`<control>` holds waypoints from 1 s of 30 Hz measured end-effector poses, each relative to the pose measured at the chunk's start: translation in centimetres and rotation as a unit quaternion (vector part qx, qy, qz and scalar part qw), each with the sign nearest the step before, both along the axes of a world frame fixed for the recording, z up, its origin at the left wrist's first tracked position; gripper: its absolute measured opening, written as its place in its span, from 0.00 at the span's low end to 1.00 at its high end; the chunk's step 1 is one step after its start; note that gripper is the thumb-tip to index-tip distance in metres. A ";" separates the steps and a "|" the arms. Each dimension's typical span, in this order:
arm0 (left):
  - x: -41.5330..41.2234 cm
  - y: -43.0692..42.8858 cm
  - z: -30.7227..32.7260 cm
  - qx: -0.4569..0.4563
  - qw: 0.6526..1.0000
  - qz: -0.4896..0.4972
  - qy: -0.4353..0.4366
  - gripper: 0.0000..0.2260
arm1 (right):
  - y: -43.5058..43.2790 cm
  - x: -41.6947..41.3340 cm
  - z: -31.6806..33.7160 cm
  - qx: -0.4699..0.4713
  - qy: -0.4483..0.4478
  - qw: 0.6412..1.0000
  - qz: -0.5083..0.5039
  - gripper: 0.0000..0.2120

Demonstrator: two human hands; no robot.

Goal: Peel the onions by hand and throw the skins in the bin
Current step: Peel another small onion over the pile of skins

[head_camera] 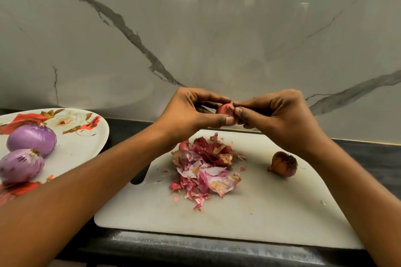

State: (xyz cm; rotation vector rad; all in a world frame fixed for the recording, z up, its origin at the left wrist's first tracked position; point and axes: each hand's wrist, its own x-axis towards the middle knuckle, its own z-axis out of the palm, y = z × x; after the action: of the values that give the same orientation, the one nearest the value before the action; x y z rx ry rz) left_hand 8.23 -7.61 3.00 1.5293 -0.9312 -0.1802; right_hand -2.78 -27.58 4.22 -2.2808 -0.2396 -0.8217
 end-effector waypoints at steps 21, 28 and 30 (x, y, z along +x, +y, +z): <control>-0.2 -0.1 -0.5 0.020 0.998 0.023 -0.060 0.18 | 0.9 -0.3 -0.3 -0.066 -0.048 0.996 -0.030 0.03; -0.2 -0.3 -0.7 0.004 1.000 0.005 -0.030 0.19 | 1.4 -0.3 -0.6 -0.117 -0.101 0.985 -0.079 0.04; -0.2 -0.3 -0.6 -0.011 1.000 -0.010 -0.001 0.20 | 1.4 -0.3 -0.5 -0.123 -0.114 0.983 -0.080 0.05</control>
State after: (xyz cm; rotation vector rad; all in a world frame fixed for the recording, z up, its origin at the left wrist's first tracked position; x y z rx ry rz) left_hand 8.07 -7.92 2.42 1.5006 -0.9472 -0.1836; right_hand -3.05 -26.22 3.75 -2.4569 -0.2762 -1.1993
